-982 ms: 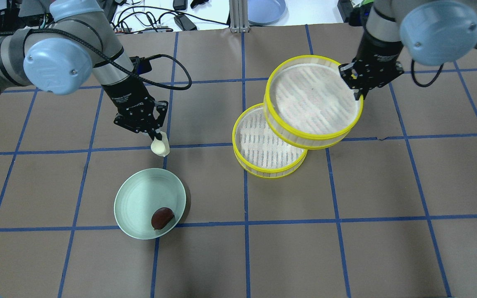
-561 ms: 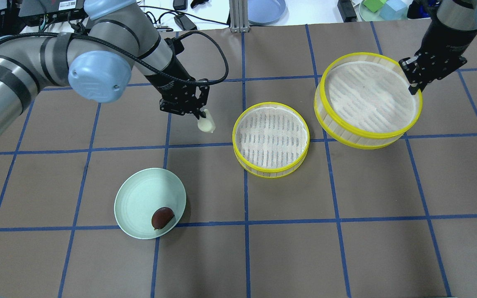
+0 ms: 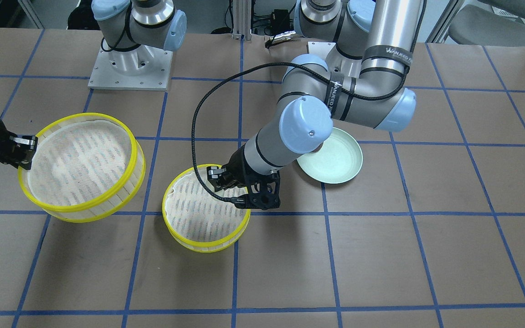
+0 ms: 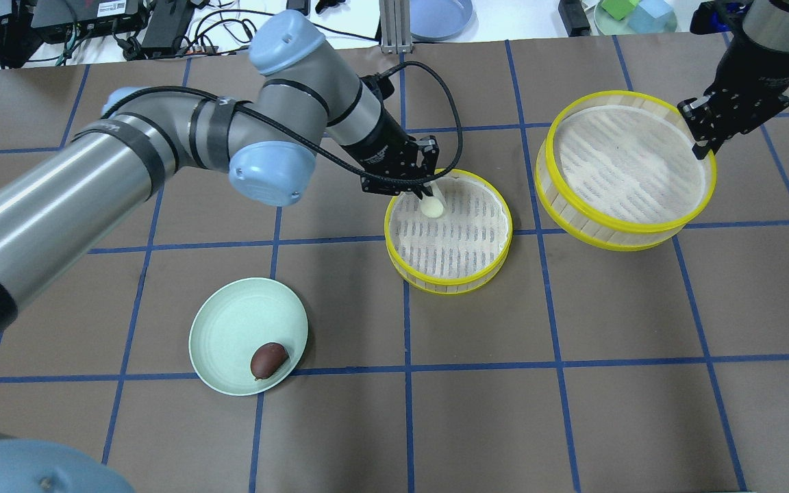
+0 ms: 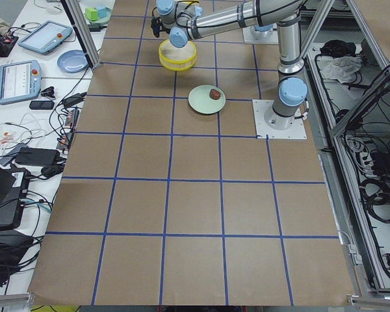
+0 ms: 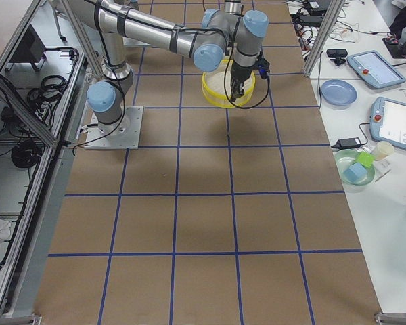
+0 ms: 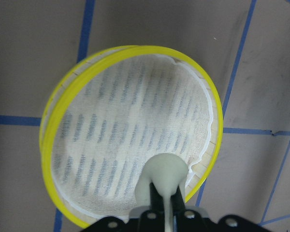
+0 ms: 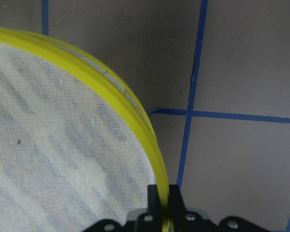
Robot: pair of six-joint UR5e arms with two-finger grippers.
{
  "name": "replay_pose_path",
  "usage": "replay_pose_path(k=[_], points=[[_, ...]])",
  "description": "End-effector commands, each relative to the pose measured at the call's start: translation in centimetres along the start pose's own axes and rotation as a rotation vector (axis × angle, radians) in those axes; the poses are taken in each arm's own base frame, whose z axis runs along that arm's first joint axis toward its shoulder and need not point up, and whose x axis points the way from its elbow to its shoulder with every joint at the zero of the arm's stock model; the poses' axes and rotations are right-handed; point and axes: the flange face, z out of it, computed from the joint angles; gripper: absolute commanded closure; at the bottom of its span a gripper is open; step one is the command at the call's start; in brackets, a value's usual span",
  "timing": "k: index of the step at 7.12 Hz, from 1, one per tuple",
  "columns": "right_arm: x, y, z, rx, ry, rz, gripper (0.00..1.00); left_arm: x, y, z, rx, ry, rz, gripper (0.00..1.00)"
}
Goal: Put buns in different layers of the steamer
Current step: 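Lower the white bun into the lower steamer tier and open the left gripper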
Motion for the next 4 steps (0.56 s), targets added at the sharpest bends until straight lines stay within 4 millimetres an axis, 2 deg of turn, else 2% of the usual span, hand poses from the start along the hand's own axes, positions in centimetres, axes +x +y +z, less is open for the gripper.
replay_pose_path(k=[1, 2, 4], points=[[-0.06, 0.02, 0.04, 0.001, -0.007, 0.001, 1.0, 1.15, 0.62, 4.14, 0.011, -0.045, -0.007, 0.07], [-0.18, 0.06, 0.03, 0.002, -0.008, 0.003, 1.0, 0.99, 0.27, 4.32, 0.049, -0.074, -0.005, 0.0], [-0.56, 0.04, 0.1, 0.0, -0.01, 0.006, 1.0, 1.2, 0.09, 3.88, 0.052, -0.076, 0.001, 0.0]])
